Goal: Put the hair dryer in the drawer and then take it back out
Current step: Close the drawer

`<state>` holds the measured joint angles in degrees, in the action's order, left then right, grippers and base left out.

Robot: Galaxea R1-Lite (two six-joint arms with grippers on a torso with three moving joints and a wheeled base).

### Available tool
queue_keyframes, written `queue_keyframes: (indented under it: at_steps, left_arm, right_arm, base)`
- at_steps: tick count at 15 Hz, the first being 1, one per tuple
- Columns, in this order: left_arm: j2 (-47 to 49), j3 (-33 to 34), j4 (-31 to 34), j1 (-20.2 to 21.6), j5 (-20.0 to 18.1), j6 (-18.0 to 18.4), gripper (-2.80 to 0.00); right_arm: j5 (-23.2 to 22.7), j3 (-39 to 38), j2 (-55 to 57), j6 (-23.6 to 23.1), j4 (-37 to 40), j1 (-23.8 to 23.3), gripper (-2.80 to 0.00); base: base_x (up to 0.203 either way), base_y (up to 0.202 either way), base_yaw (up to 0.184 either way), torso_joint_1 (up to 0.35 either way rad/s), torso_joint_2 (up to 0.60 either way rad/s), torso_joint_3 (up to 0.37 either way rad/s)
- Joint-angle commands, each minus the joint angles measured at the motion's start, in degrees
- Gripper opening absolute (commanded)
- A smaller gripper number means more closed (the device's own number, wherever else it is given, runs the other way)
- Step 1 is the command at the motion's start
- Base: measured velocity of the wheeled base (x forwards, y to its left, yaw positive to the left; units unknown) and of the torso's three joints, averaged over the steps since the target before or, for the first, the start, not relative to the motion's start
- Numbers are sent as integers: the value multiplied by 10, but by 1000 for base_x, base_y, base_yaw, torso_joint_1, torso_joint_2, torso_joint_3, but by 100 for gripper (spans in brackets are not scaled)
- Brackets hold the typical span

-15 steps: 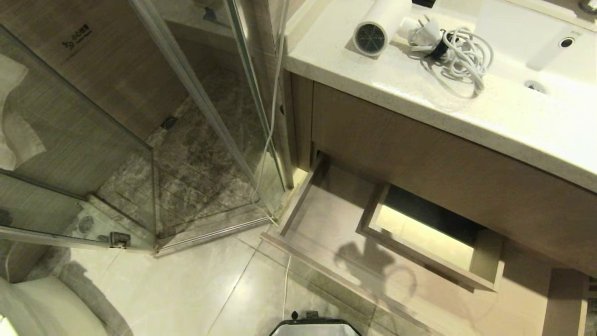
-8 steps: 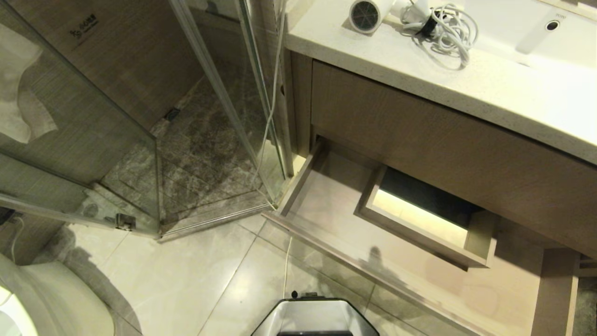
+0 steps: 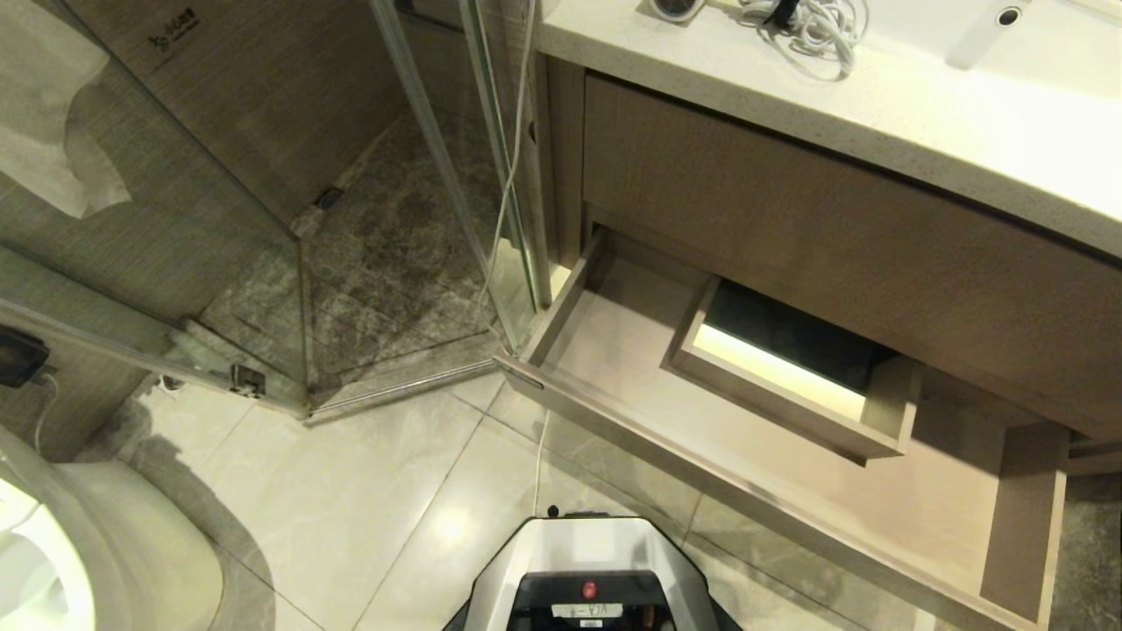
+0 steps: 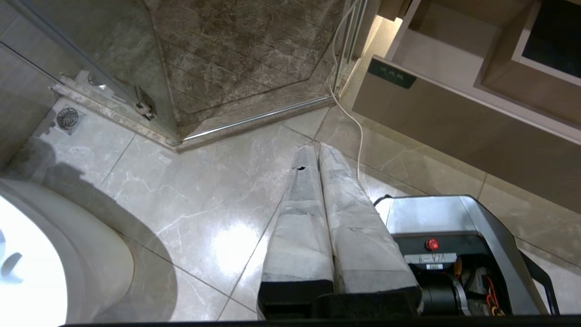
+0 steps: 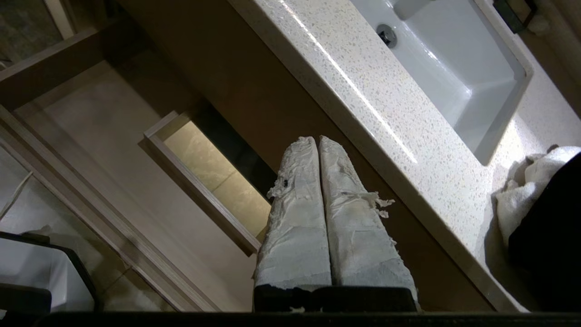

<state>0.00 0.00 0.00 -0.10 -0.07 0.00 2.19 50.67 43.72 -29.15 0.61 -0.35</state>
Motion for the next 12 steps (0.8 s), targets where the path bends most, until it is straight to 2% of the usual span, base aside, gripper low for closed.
queue_keyframes:
  at_steps: [1,12]
  left_arm:
    - [0,1,0,0,0,0,-280]
    - [0,1,0,0,0,0,-280]
  right_arm:
    - [-1,-5,-1,14,-9,0,-280]
    - [0,-35,-18,19,-20,0,-280]
  base:
    - [0,0,0,-270,229,-22]
    - [0,0,0,-235,375,129]
